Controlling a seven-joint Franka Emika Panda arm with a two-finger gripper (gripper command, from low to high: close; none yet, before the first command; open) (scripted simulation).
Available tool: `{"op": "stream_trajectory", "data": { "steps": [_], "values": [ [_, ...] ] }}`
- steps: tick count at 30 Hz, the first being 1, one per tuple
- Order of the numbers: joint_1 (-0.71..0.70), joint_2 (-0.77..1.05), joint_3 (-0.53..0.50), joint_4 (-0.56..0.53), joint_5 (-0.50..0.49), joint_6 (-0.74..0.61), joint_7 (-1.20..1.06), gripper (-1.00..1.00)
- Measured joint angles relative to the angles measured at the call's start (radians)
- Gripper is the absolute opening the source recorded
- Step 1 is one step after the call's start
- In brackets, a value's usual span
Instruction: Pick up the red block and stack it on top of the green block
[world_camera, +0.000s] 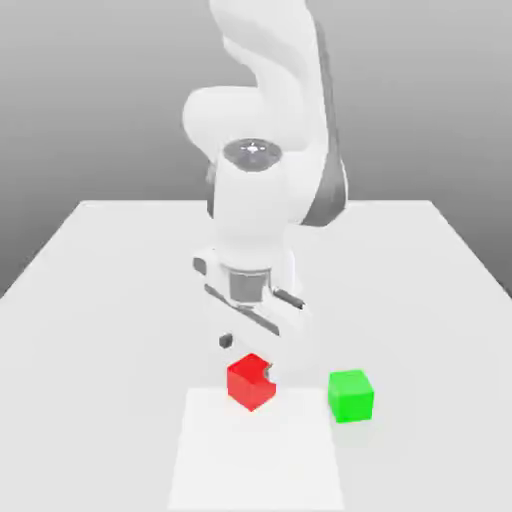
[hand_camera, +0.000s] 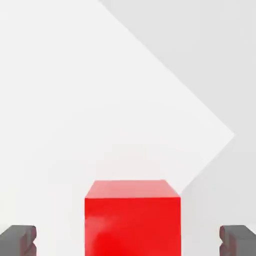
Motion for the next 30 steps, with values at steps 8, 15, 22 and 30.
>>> {"op": "stream_trajectory", "data": {
  "steps": [8, 15, 22, 30],
  "values": [
    [0.040, 0.117, -0.092, 0.017, -0.196, 0.100, 0.138, 0.00],
    [0.084, 0.184, -0.155, 0.015, -0.246, 0.168, 0.168, -1.00],
    [0.073, 0.163, -0.139, 0.017, -0.238, 0.147, 0.165, -1.00],
    [0.042, 0.049, -0.058, 0.009, -0.085, 0.042, 0.061, -1.00]
  ]
}}
